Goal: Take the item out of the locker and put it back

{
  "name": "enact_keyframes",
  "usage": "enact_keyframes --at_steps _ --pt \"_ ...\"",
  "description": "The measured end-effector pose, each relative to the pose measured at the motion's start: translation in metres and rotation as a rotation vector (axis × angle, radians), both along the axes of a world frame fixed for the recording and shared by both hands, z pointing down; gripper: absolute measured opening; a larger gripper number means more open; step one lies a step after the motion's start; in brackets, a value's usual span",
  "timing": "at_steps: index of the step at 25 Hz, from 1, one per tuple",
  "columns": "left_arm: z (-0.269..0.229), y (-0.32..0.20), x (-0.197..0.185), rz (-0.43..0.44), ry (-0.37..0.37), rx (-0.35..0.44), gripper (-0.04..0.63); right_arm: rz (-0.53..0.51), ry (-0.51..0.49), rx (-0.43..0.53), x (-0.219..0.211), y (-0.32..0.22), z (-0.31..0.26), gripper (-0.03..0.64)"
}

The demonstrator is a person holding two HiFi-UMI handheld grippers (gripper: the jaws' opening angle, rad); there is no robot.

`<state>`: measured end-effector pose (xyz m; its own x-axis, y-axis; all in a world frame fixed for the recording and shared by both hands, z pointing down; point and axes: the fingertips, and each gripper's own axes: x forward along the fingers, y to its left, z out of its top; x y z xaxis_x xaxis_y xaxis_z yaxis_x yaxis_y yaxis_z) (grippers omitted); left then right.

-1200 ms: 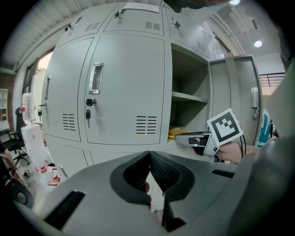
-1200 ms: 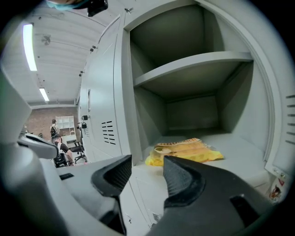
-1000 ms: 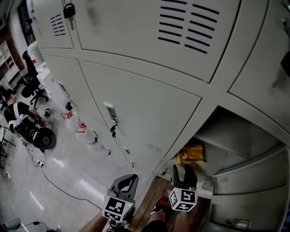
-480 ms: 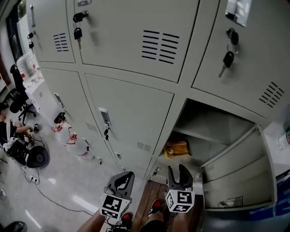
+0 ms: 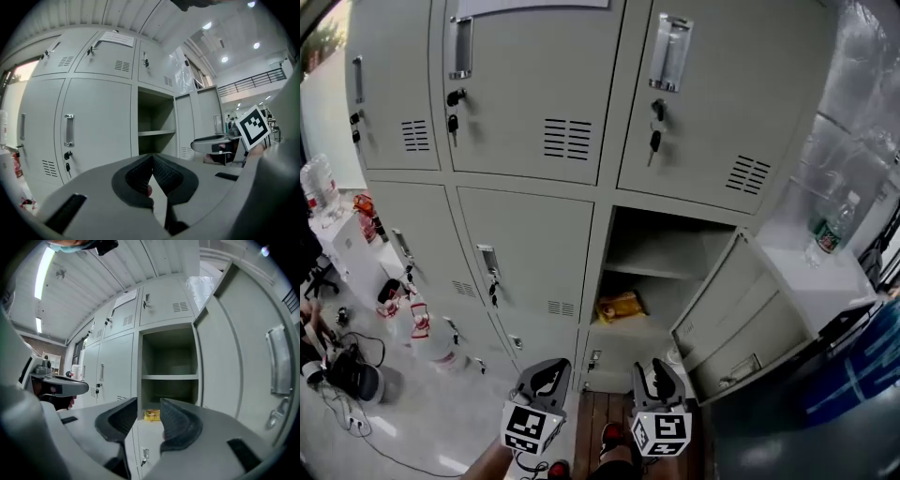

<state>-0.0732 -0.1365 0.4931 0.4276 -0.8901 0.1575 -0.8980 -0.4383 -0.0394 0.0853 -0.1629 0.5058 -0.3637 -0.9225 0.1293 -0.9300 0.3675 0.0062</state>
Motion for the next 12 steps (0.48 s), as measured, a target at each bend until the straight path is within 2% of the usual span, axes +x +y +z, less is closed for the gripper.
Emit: enact_keyframes --at_steps 6,12 --pt "-0.016 0.026 0.016 0.080 0.004 0.041 0.021 0.080 -0.013 0.038 0.014 0.053 -0.016 0.118" --pt "-0.018 0.052 0.026 0.132 0.000 0.035 0.021 0.133 -0.031 0.042 0.018 0.098 -0.014 0.057"
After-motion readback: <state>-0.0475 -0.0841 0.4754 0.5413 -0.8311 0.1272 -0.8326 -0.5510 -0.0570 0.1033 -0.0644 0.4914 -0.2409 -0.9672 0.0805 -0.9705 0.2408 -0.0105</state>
